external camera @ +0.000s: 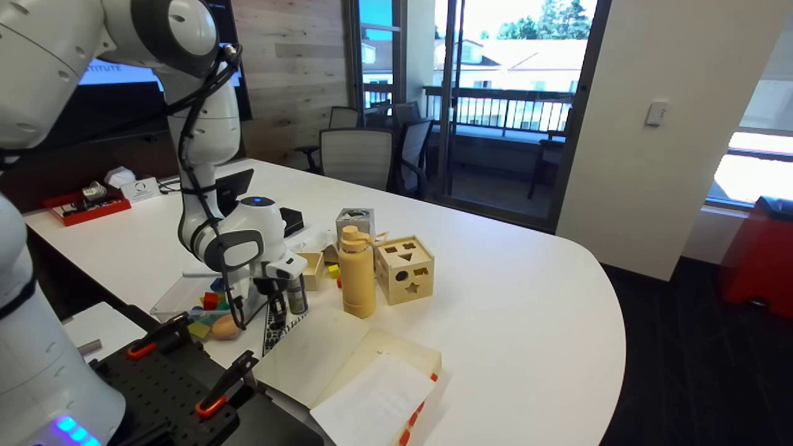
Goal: Press a button the remote controller
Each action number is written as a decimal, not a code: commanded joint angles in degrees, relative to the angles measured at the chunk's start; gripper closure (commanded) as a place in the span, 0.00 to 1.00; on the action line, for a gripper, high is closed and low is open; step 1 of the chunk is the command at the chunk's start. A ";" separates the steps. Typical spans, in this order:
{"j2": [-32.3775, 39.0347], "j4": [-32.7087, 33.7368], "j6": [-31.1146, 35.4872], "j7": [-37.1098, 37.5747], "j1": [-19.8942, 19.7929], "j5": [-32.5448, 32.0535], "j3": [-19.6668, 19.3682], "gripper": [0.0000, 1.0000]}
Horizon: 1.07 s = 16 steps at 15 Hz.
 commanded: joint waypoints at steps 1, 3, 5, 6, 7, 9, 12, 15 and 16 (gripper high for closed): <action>1.18 1.79 -3.03 2.11 2.87 0.19 -2.07 1.00; 1.08 2.09 -3.73 2.10 3.40 0.08 -2.54 1.00; 0.38 2.01 -4.66 1.91 3.20 -0.13 -2.46 1.00; 0.00 1.89 -4.84 1.85 3.10 -0.18 -2.38 1.00; -0.46 1.70 -4.67 1.79 2.97 -0.20 -2.30 1.00; -1.69 0.78 -3.96 1.86 3.16 -0.03 -2.38 1.00; -3.65 -0.52 -3.37 1.80 2.99 0.09 -2.29 1.00; -6.45 -2.01 -3.27 1.73 2.63 0.19 -2.22 1.00; -7.47 -2.51 -3.39 1.53 2.26 0.09 -1.98 1.00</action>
